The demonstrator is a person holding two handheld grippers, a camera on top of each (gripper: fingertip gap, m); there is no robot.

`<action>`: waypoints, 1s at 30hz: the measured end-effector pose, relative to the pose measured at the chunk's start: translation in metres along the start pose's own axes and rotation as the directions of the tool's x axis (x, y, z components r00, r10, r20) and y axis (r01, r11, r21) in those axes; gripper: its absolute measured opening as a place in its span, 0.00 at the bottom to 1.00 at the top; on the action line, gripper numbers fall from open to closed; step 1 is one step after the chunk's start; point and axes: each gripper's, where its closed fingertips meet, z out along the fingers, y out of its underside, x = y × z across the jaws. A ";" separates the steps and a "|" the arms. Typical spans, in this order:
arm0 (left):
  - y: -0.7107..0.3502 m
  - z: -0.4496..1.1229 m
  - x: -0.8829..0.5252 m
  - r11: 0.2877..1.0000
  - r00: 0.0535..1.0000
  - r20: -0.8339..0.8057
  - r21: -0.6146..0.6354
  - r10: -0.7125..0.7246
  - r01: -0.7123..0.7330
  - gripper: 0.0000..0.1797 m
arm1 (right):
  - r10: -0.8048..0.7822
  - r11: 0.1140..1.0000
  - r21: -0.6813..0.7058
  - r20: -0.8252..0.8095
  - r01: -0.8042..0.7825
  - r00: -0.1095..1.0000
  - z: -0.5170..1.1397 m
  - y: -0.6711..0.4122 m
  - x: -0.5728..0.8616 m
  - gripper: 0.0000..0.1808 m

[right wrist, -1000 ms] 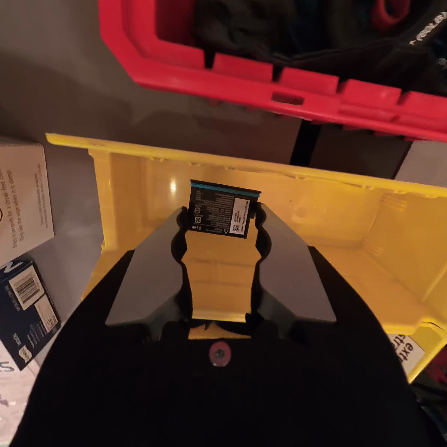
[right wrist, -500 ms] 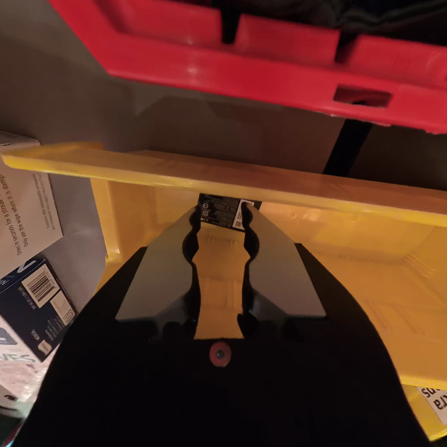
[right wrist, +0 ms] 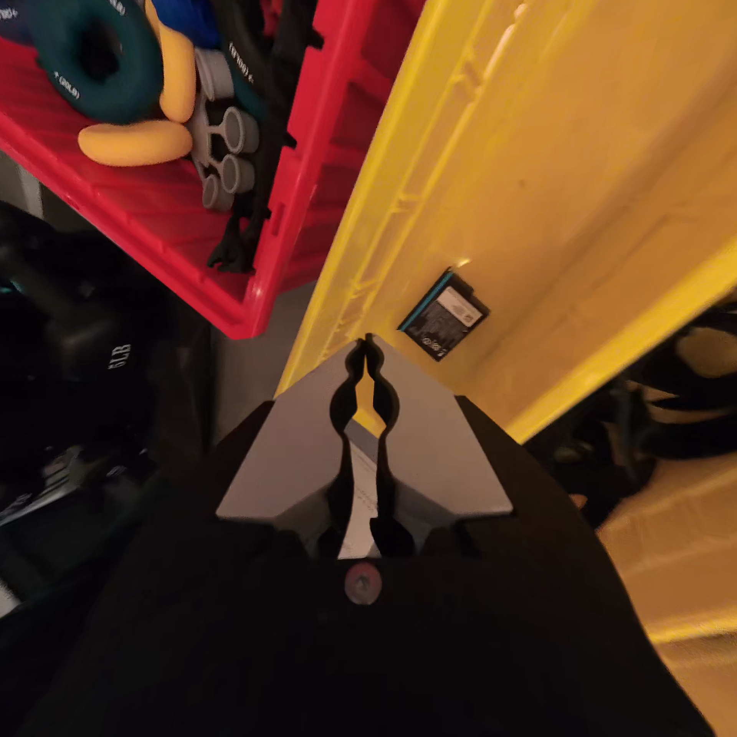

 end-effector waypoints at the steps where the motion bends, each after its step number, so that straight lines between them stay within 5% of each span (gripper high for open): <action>1: -0.001 -0.001 0.002 1.000 1.000 -0.014 0.008 0.007 -0.007 0.31 | -0.013 0.998 0.058 -0.034 0.015 0.999 -0.009 -0.006 0.002 0.00; 4: -0.005 -0.012 0.009 0.998 0.998 -0.046 0.046 0.034 -0.032 0.30 | -0.074 0.940 0.331 -0.058 0.089 0.996 -0.055 -0.032 -0.019 0.00; 7: -0.012 -0.029 0.015 0.994 0.995 -0.079 0.101 0.056 -0.048 0.30 | -0.162 0.743 0.611 -0.232 0.273 0.959 -0.127 -0.048 -0.049 0.00; 14: -0.016 -0.076 0.019 0.987 0.984 -0.141 0.128 0.110 -0.092 0.30 | -0.174 0.457 0.702 -0.531 0.546 0.829 -0.221 -0.037 -0.114 0.06; 18: -0.016 -0.104 0.021 0.985 0.979 -0.151 0.123 0.135 -0.117 0.31 | -0.106 0.353 0.779 -0.517 0.519 0.849 -0.246 -0.039 -0.142 0.00; 23: -0.014 -0.132 0.029 0.984 0.974 -0.165 0.120 0.153 -0.134 0.31 | -0.143 0.543 0.734 -0.397 0.407 0.907 -0.215 -0.053 -0.143 0.00; 26: -0.012 -0.143 0.035 0.982 0.974 -0.159 0.125 0.162 -0.143 0.31 | -0.224 0.601 0.752 -0.165 0.269 0.961 -0.191 -0.064 -0.148 0.00; 30: -0.012 -0.157 0.039 0.979 0.978 -0.120 0.135 0.171 -0.154 0.31 | -0.045 0.741 0.662 -0.121 0.114 0.992 -0.150 -0.075 -0.099 0.00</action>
